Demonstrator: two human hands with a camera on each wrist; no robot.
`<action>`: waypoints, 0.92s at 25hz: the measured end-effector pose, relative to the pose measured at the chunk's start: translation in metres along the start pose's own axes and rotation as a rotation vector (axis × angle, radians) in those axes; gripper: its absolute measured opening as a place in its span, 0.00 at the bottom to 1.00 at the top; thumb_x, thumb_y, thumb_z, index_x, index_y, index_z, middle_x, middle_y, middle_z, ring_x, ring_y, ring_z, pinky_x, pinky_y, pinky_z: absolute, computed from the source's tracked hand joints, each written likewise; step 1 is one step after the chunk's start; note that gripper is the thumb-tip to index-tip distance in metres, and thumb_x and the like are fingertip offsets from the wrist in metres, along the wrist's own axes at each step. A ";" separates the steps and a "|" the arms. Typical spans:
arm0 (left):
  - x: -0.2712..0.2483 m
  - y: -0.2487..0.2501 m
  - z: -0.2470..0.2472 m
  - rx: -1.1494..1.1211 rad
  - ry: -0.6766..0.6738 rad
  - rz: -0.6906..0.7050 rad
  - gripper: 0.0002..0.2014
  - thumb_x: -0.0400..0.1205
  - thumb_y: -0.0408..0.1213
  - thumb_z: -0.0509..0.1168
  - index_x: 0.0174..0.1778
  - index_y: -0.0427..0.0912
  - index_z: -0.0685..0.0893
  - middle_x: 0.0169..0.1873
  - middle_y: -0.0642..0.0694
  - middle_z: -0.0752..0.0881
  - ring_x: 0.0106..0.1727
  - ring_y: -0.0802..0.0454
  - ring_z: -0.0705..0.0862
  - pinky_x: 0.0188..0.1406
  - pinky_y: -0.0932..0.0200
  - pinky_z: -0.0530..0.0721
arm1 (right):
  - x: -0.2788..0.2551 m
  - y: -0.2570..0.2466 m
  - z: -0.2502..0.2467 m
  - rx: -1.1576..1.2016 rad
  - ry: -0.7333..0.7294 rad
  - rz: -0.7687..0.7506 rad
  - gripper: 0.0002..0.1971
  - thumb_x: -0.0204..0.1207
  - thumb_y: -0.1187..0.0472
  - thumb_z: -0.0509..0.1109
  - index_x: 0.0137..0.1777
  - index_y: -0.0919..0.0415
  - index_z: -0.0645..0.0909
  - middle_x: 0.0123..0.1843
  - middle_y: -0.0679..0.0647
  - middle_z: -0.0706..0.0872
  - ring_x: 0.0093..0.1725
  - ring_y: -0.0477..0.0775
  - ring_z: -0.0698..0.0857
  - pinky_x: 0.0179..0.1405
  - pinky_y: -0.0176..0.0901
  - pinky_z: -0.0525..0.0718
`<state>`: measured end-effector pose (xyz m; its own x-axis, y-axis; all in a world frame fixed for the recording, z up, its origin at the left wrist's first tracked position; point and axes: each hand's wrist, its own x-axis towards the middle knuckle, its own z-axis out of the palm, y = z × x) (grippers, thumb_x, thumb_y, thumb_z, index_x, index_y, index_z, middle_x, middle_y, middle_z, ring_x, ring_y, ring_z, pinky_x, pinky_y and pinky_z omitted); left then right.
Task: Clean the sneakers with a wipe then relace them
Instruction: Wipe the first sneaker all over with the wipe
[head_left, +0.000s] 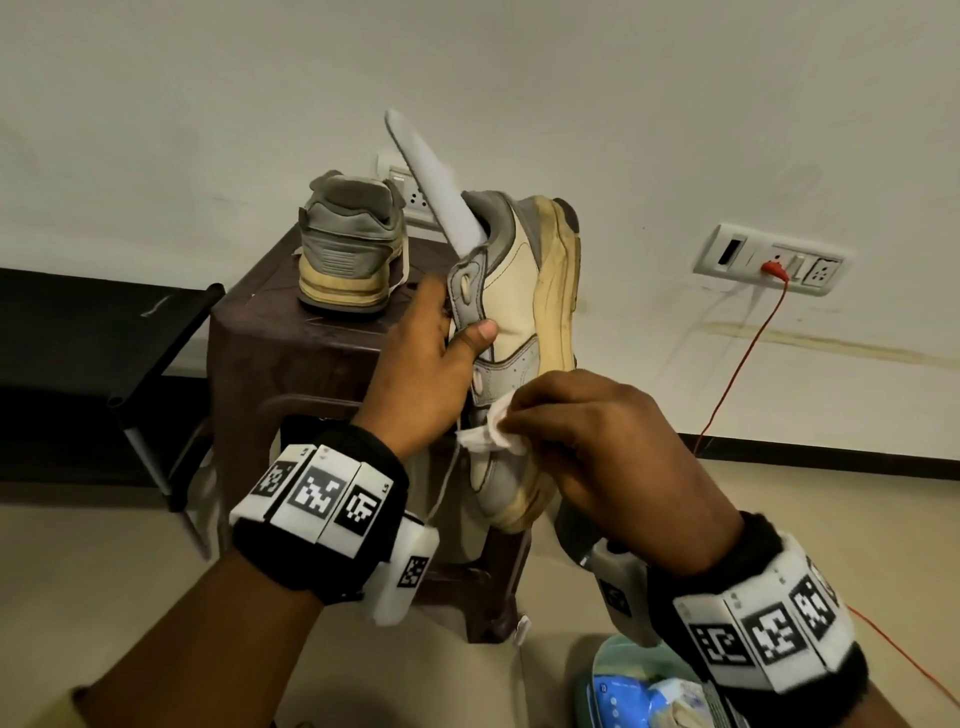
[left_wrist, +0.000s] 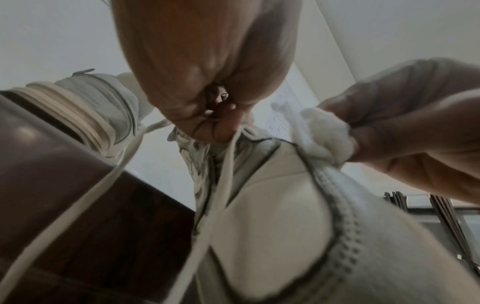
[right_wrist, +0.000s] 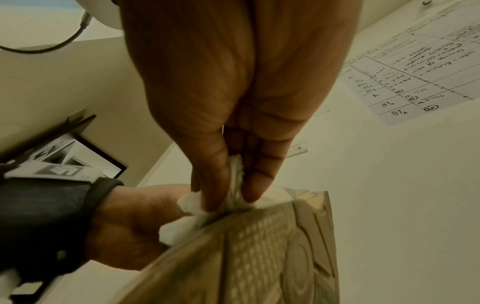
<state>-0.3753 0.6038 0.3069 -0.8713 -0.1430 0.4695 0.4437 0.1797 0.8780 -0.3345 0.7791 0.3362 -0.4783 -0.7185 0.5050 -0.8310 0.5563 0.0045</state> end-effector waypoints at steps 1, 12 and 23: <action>0.000 0.000 0.002 -0.024 -0.009 -0.002 0.15 0.81 0.36 0.65 0.64 0.47 0.75 0.57 0.52 0.87 0.61 0.55 0.85 0.63 0.42 0.82 | -0.001 -0.001 0.000 -0.011 0.005 -0.004 0.14 0.62 0.73 0.79 0.48 0.63 0.90 0.46 0.57 0.89 0.44 0.59 0.88 0.36 0.55 0.89; -0.006 0.016 0.005 -0.260 -0.060 -0.044 0.13 0.84 0.29 0.61 0.64 0.43 0.77 0.57 0.48 0.88 0.58 0.55 0.87 0.58 0.55 0.85 | 0.008 -0.015 -0.002 -0.087 0.123 -0.001 0.12 0.64 0.73 0.77 0.48 0.63 0.89 0.48 0.58 0.89 0.45 0.59 0.87 0.41 0.49 0.87; -0.005 0.011 -0.003 -0.213 -0.150 -0.004 0.14 0.84 0.28 0.61 0.65 0.41 0.78 0.58 0.44 0.86 0.61 0.51 0.85 0.62 0.51 0.82 | 0.018 -0.001 -0.002 0.000 0.214 0.157 0.10 0.71 0.69 0.73 0.51 0.62 0.88 0.48 0.57 0.88 0.46 0.55 0.85 0.42 0.51 0.87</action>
<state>-0.3649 0.6032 0.3146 -0.8876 0.0049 0.4606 0.4602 -0.0319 0.8872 -0.3420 0.7663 0.3471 -0.5305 -0.5187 0.6704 -0.7512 0.6542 -0.0882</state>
